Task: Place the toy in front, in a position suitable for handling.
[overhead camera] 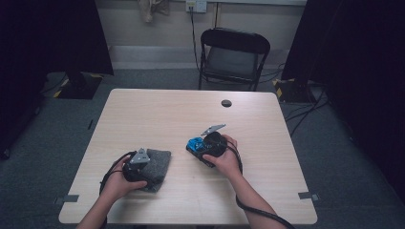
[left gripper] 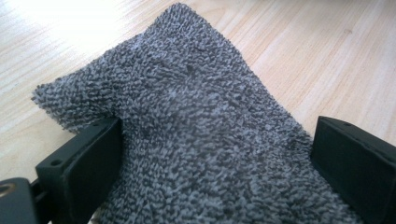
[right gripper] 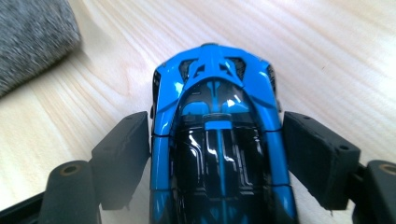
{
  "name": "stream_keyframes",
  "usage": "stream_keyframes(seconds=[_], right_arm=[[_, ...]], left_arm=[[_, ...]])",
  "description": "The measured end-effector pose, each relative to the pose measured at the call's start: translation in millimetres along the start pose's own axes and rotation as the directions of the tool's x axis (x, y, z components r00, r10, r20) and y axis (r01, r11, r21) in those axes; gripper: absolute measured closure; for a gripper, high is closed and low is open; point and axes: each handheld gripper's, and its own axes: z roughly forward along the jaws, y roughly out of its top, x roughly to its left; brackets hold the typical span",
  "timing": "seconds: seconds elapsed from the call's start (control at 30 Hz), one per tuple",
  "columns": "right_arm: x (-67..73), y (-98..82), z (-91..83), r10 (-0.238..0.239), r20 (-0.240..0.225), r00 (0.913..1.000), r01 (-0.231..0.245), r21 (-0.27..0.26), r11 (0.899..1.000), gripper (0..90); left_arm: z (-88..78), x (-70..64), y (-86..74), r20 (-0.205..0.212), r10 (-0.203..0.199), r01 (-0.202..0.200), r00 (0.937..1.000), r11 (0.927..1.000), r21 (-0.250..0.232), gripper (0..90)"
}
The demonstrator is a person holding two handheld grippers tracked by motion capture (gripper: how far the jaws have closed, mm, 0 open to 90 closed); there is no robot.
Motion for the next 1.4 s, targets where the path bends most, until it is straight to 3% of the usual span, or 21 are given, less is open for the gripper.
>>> stream_keyframes(seconds=[0.17, 0.47, 0.63, 0.77, 0.93, 0.97, 1.03, 1.27, 1.4], right_arm=[[-5.4, 2.1, -16.0, 0.023, -0.009, 0.9997, -0.023, -0.034, 0.999, 24.5], [-15.1, -12.0, -40.9, 0.003, 0.026, 0.9997, -0.003, -0.02, 1.0, 25.7], [-20.7, -19.1, -53.6, 0.032, 0.036, 0.9989, -0.031, -0.032, 0.999, 26.4], [-24.3, -25.1, -55.7, 0.054, 0.033, 0.998, -0.054, -0.025, 0.998, 28.2], [-25.5, -32.1, -51.3, 0.072, 0.025, 0.9971, -0.072, -0.014, 0.997, 28.6], [-25.6, -33.2, -51.0, 0.071, 0.024, 0.9972, -0.07, -0.015, 0.997, 28.6], [-25.5, -35.0, -51.5, 0.076, 0.017, 0.9969, -0.076, -0.019, 0.997, 28.4], [-20.7, -38.8, -60.1, 0.046, 0.008, 0.9989, -0.046, -0.014, 0.999, 26.0], [-16.0, -46.8, -65.2, -0.003, -0.001, 1.0, 0.003, -0.018, 1.0, 21.3]], left_arm=[[0.3, -0.5, 0.3, -0.002, 0.004, -0.004, 1.0, 1.0, 0.003, 2.7], [0.9, -1.5, 0.9, -0.011, 0.006, -0.006, 0.9999, 1.0, 0.007, 2.6], [1.0, -2.4, 2.5, -0.017, -0.005, 0.006, 0.9998, 0.9999, 0.015, 2.4], [0.1, -1.5, 5.1, -0.018, -0.028, 0.029, 0.9994, 0.9993, 0.022, 3.2], [-7.1, 0.2, 9.9, -0.023, -0.063, 0.064, 0.9977, 0.9979, 0.012, 16.4], [-8.9, 0.0, 10.7, -0.009, -0.084, 0.084, 0.9964, 0.9964, 0.002, 17.1], [-12.3, 0.3, 13.0, -0.007, -0.084, 0.084, 0.9965, 0.9965, -0.001, 16.5], [-21.2, -3.2, 23.5, -0.016, -0.067, 0.066, 0.9976, 0.9971, -0.037, 17.1], [-18.6, -4.0, 24.1, -0.009, -0.066, 0.065, 0.9978, 0.9972, -0.035, 17.7]])
